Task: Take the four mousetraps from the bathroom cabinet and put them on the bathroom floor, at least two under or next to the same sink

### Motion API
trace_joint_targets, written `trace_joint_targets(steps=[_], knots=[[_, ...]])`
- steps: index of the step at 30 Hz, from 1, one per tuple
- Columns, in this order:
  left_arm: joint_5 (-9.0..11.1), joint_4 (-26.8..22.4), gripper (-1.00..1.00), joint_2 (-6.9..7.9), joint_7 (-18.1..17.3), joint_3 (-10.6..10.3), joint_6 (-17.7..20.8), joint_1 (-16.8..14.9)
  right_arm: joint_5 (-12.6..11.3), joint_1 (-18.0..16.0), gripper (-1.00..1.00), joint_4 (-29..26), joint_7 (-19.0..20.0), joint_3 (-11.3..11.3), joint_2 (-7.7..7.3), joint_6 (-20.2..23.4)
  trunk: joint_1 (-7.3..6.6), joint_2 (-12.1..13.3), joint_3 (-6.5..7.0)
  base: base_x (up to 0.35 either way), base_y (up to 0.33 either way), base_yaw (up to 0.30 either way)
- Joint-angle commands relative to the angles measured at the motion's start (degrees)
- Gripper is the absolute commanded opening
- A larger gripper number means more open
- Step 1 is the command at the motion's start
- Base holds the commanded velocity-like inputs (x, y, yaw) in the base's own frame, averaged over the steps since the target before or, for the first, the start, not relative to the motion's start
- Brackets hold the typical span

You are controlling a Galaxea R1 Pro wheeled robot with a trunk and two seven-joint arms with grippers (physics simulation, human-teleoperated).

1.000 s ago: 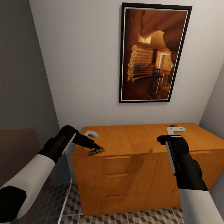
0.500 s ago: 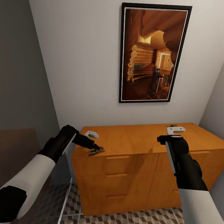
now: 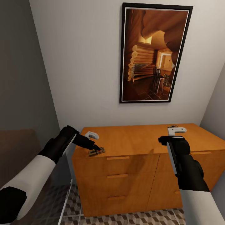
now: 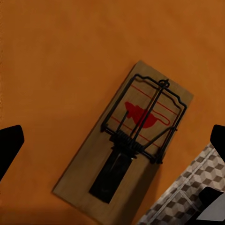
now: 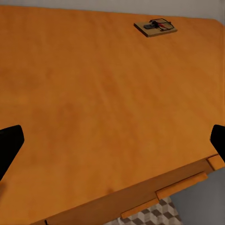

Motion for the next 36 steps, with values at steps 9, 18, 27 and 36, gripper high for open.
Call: trace_joint_targets(steps=[9, 18, 27, 36], knots=[[-0.61, 0.46, 1.0, -0.06, -0.55, -0.15, 0.04, -0.05, -0.05, -0.05, 1.0, -0.04, -0.12, 0.04, -0.15, 0.26, 0.0, -0.04, -0.07, 0.0, 0.0, 0.0], [-0.59, 0.86, 1.0, -0.14, -0.49, -0.22, 0.02, -0.05, -0.11, -0.05, 1.0, -0.03, -0.11, 0.04, -0.18, 0.26, 0.0, -0.04, -0.07, 0.0, 0.0, 0.0], [-0.58, 1.47, 1.0, -0.24, -0.37, -0.26, -0.13, -0.04, -0.14, -0.05, 1.0, -0.03, -0.13, 0.04, -0.18, 0.26, 0.0, -0.04, -0.07, 0.0, 0.0, 0.0], [-0.56, 2.3, 1.0, -0.35, -0.12, -0.21, -0.28, -0.05, -0.15, -0.05, 1.0, -0.03, -0.07, -0.03, -0.18, 0.26, 0.0, -0.04, -0.07, 0.0, 0.0, 0.0]])
